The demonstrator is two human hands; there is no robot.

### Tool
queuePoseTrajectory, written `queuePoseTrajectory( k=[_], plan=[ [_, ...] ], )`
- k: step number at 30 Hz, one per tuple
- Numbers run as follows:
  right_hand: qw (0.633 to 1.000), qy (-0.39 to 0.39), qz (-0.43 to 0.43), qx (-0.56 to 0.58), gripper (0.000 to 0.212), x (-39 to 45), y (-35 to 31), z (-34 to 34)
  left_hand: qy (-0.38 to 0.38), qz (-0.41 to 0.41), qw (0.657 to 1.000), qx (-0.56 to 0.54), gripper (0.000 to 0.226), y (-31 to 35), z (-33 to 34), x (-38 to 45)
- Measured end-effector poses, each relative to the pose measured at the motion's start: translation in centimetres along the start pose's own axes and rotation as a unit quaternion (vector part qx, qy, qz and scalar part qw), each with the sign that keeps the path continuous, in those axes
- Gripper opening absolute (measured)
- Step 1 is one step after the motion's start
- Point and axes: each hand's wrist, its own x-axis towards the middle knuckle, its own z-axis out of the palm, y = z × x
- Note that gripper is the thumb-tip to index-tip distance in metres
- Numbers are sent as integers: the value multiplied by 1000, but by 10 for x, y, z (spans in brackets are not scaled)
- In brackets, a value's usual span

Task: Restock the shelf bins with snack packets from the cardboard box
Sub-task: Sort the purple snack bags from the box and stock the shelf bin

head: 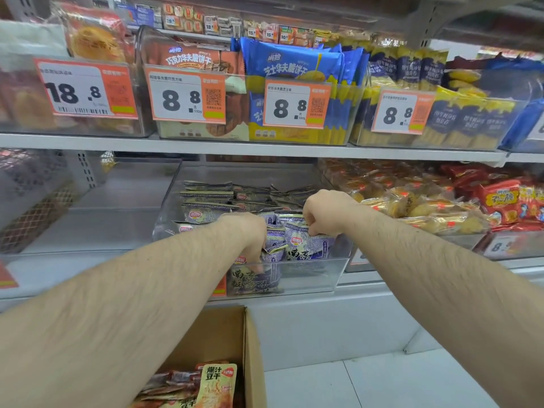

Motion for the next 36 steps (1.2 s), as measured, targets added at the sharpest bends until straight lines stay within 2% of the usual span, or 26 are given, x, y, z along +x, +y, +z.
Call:
queuePoseTrajectory(
  k=[3,5,8,10,12,14,16,19,20,22,25,29,32,34,36],
  plan=[
    [999,9,26,18,11,-7,-5,1,54,-26,997,-41,67,2,8,-3],
    [998,16,42,32,4,-14,-8,2,104,-19,993,-59,55,0,16,-10],
    [997,24,57,45,16,-27,-11,0,170,-3,981,-95,42,-6,25,-22],
    [993,75,65,60,21,-37,-22,-5,231,-4,966,-114,37,-7,29,-35],
    [980,150,54,116,16,-49,-45,-11,312,0,937,-157,37,-7,37,-55],
    [960,215,20,177,12,-64,-81,-11,397,8,884,-249,33,-8,56,-86],
    [953,216,-30,213,11,-79,-124,-9,410,-2,844,-345,27,-18,91,-117],
    [959,133,-121,221,9,-91,-189,11,310,-52,836,-450,17,-42,168,-154],
    [964,85,-138,211,9,-92,-210,20,273,-81,836,-470,10,-51,193,-164],
    [970,-30,-158,181,6,-89,-251,44,219,-129,828,-499,11,-66,239,-181],
    [951,-186,-156,192,14,-76,-308,91,186,-187,788,-557,8,-81,289,-208],
    [883,-322,-71,335,21,-82,-382,153,182,-280,728,-599,5,-101,331,-234],
    [830,-355,7,430,30,-100,-432,182,179,-325,686,-626,6,-112,345,-244],
    [794,-371,77,476,44,-108,-457,192,193,-347,655,-643,6,-117,350,-249],
    [722,-369,186,555,55,-108,-476,200,206,-355,633,-657,8,-121,353,-253]
  ],
)
